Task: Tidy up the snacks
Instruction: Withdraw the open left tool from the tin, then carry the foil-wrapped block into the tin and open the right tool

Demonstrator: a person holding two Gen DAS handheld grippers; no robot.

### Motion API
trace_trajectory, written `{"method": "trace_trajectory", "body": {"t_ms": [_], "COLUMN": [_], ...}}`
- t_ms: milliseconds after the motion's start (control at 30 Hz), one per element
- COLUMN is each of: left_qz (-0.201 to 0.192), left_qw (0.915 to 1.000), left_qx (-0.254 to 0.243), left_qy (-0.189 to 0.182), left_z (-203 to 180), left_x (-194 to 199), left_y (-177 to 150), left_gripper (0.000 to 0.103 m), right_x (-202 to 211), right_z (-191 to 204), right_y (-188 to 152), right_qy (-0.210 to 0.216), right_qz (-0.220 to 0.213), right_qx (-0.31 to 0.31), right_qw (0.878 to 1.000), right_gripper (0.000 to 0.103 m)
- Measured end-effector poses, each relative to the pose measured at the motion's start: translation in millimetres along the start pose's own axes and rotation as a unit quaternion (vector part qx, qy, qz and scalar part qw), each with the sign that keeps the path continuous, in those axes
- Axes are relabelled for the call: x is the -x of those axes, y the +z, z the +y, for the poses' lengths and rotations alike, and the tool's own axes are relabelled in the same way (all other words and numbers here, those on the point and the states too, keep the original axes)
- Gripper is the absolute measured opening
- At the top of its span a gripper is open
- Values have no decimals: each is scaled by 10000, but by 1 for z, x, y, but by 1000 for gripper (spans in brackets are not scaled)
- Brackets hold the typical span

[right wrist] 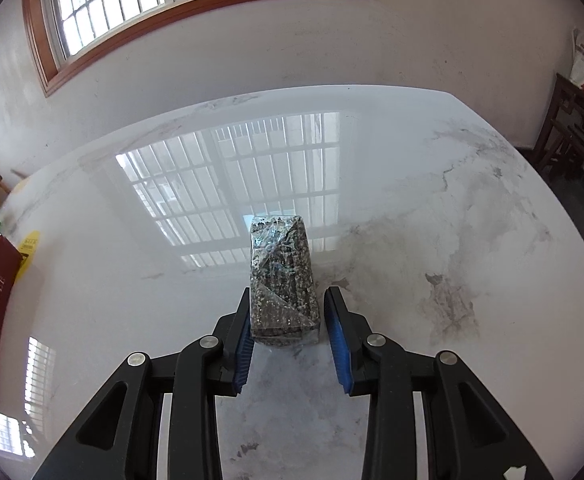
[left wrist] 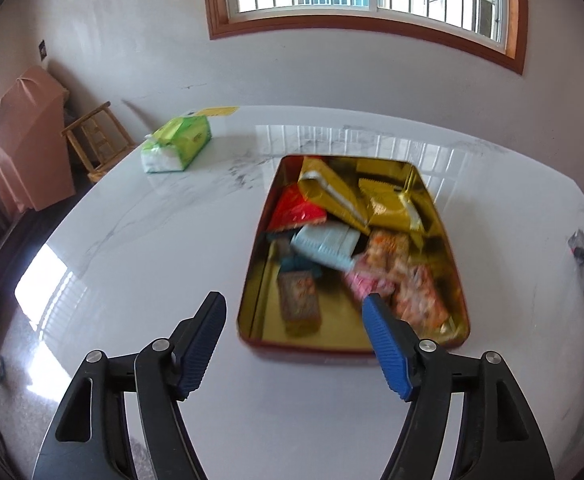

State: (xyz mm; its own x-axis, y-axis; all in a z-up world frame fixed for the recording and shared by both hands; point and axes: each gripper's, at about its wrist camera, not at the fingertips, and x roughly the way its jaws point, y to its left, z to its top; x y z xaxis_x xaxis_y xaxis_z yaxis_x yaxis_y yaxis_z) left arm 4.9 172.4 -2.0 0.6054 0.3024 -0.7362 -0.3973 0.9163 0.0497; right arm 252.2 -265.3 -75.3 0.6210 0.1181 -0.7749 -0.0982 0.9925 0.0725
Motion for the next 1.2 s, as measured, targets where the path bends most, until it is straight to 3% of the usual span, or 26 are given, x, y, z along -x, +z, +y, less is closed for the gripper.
{"method": "trace_trajectory", "body": {"t_ms": [233, 667, 1200], "left_qz": [125, 141, 317], "left_qw": [9993, 9995, 9991], "left_qx": [-84, -1, 166], "left_qy": [337, 270, 241], "left_z": [4, 11, 23], "left_x": [0, 10, 9], "left_y": [-7, -12, -31], "left_gripper": [72, 80, 80], "right_x": [0, 16, 58], "right_z": [13, 41, 122], "right_y": [-2, -21, -53], "right_qy": [-251, -354, 236], "right_qz": [34, 73, 64], "right_qx": [281, 479, 1203], "right_qw": [9993, 9982, 9924], "right_gripper": [26, 25, 25]}}
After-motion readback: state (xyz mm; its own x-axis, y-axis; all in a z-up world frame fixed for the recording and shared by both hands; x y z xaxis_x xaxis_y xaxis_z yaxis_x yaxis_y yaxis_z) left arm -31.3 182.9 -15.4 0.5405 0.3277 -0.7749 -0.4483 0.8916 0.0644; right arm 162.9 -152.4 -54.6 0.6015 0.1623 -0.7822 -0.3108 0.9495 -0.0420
